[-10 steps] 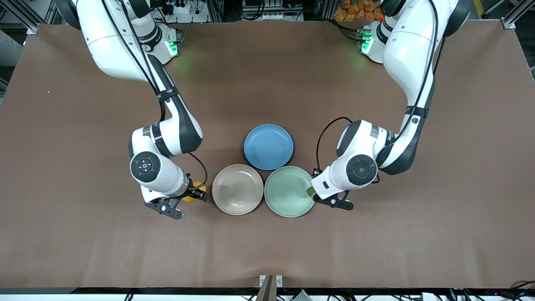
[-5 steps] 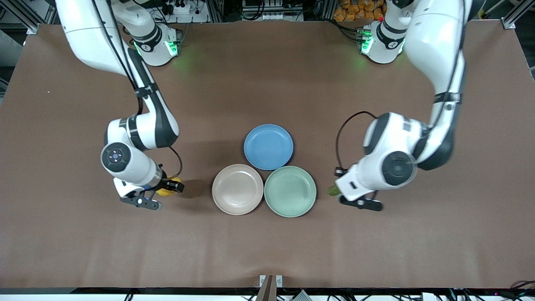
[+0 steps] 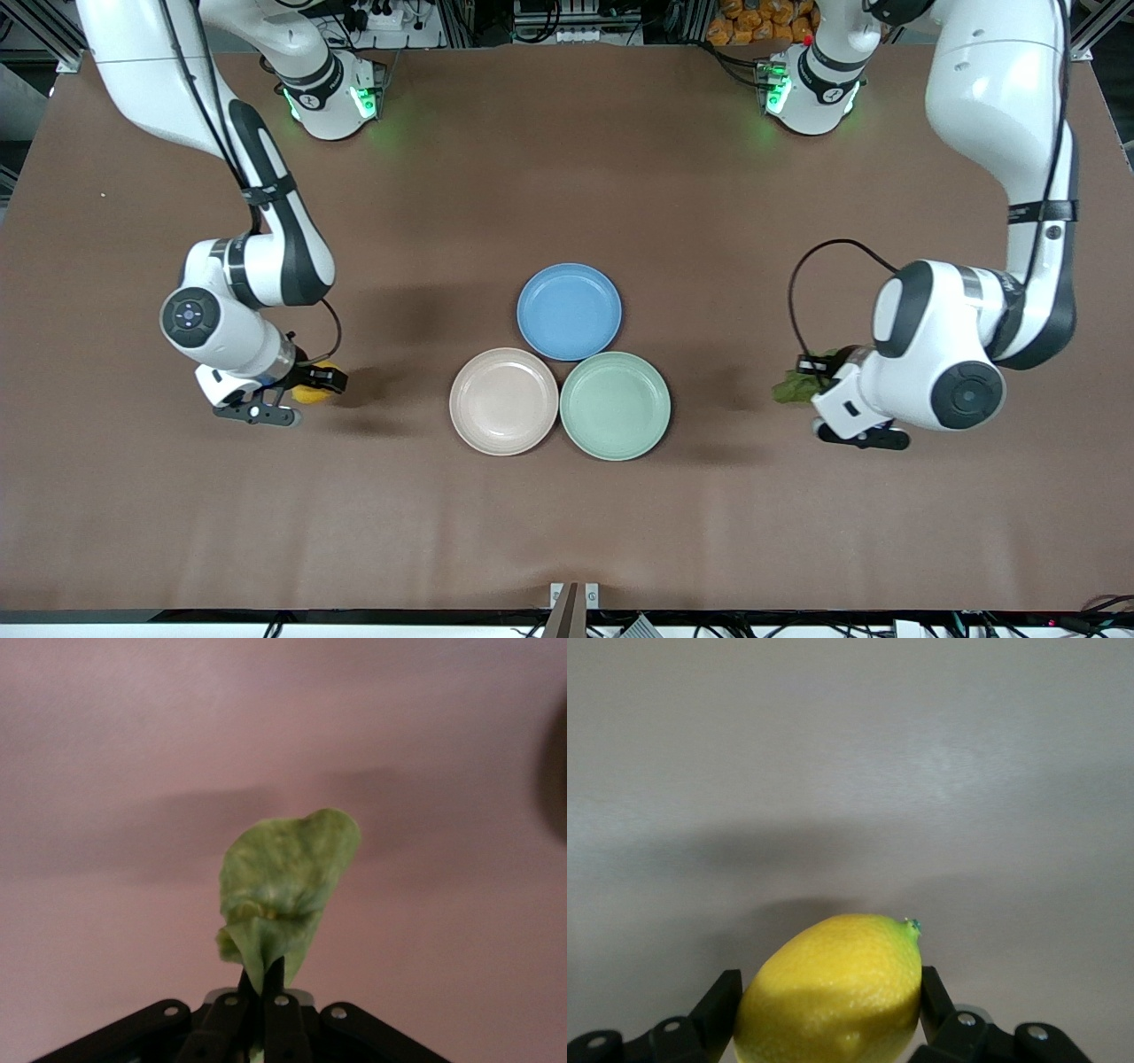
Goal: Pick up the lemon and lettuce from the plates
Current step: 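Carry the lemon outward with the right gripper while the left carries lettuce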
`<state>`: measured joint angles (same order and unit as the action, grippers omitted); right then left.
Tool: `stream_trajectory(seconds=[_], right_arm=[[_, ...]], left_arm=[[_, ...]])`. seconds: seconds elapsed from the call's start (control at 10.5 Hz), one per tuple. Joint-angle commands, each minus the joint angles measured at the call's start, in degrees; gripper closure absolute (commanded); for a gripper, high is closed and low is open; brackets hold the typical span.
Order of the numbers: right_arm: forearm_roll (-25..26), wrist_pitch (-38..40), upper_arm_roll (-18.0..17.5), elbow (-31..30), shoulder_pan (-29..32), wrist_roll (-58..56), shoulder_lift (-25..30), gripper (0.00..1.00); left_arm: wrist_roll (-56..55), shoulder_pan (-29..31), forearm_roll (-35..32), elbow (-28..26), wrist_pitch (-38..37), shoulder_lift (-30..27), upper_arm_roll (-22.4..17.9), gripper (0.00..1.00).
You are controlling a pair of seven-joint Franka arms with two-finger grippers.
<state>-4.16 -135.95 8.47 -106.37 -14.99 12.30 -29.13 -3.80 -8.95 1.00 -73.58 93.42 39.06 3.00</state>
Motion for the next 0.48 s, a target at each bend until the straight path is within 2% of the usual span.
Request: stream_trajectory(seconds=[0.0,0.38], right_arm=[[1.0,-1.5,-0.8,-4.1,4.3,-6.2,2.9,1.0],[1.0,-7.9,-0.9,-9.2,9.7,-16.4,3.6,1.0]], left_arm=[[0.4,0.7,-2.8,-3.3,-0.7,-0.7,0.3,1.0],[1.0,2.9,-2.8,-5.3,-0.7,0.7,0.3,1.0]])
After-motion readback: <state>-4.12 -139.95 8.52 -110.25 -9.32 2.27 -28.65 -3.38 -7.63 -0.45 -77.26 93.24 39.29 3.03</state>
